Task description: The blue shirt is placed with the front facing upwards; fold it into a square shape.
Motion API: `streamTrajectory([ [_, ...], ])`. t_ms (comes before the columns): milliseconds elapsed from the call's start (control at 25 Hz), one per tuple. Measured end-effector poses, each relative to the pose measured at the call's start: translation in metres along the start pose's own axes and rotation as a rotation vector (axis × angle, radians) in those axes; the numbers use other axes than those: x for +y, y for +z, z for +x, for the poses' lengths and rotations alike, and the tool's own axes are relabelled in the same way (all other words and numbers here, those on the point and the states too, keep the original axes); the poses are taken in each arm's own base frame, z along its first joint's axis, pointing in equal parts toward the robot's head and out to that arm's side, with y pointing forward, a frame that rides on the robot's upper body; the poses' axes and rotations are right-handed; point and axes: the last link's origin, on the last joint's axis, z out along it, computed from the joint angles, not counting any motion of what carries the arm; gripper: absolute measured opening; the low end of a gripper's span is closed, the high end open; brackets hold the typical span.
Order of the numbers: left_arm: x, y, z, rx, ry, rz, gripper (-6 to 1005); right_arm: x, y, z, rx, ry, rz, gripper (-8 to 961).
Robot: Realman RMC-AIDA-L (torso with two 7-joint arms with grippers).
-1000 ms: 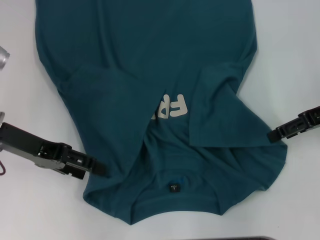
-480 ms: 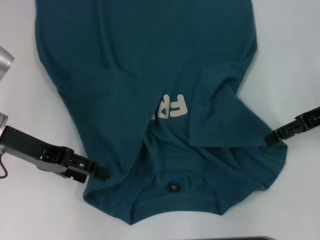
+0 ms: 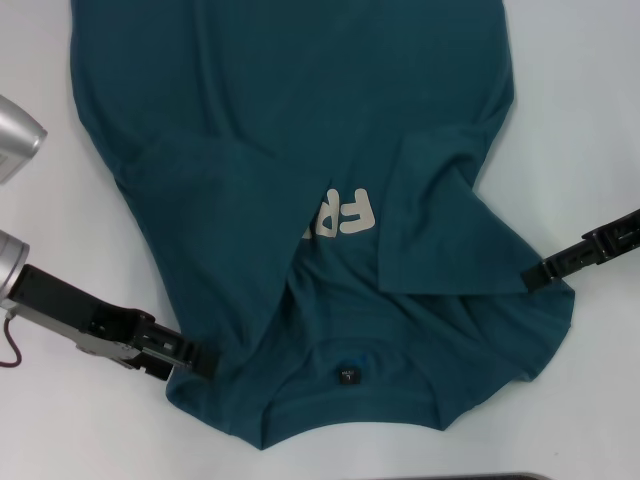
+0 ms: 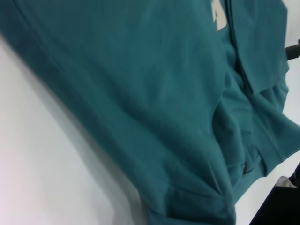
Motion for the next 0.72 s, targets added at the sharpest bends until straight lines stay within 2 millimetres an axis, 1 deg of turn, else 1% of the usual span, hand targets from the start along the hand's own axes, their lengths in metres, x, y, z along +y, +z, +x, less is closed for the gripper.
streamTrajectory([
  [720,-0.002,0.0075,0.0023,-0.003,-0.015,0.022,900,-0.0015,0.0016,0.0023,-0.013,-0.013,-0.005,862],
])
